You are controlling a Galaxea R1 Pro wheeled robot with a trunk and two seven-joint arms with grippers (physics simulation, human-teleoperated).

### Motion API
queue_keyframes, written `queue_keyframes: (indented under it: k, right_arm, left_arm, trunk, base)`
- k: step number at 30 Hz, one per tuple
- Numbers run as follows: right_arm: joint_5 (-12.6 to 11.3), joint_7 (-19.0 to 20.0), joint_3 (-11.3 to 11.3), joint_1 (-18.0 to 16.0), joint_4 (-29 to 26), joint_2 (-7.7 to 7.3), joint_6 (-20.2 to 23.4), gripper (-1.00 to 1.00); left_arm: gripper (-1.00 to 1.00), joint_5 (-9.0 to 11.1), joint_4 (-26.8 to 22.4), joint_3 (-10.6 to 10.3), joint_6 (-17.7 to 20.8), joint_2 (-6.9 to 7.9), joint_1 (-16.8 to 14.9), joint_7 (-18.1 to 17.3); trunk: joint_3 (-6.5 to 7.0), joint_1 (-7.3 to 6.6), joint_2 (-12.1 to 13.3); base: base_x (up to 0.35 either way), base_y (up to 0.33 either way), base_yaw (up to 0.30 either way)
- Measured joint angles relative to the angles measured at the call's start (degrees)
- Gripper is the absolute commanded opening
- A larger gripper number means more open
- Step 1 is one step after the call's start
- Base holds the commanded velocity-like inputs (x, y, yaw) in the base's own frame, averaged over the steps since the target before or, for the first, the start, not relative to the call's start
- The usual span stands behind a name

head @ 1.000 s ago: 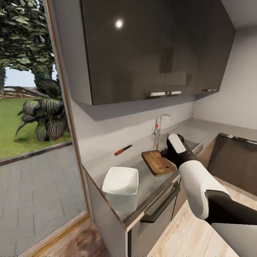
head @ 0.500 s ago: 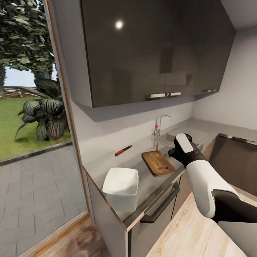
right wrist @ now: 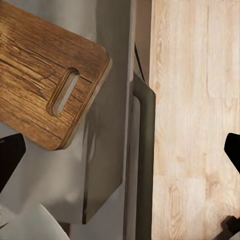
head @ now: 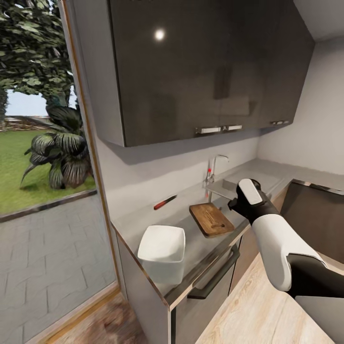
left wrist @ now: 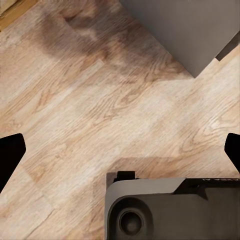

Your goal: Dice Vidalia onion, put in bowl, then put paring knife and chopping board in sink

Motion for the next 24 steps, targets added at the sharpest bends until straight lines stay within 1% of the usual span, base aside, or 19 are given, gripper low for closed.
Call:
queue_keyframes:
  k: [6,15,24]
  right_arm:
    - [0.1,0.0,0.3,0.0,0.0,0.16,0.0,1.00]
    - [0.1,-0.1,0.4,0.0,0.0,0.20,0.1,1.00]
    - [0.1,0.0,0.5,0.0,0.0,0.27,0.1,1.00]
  left_arm:
    - [1.00,0.0,0.0,0.0,0.0,0.10,0.0,0.0]
    - [1.00,0.0,0.0,-0.1,0.0,0.04,0.0,-0.1]
    - [1.00,0.0,0.0,-0.1,0.0,0.04,0.0,-0.1]
  trunk:
    - [-0.06,-0.01,0.0]
    - [-0.82,0.00,0.0]
    - [-0.03,-1.98,3.6]
  base:
    - [0.000,0.000,0.000]
    - [0.000,0.000,0.000]
    - [0.000,0.000,0.000]
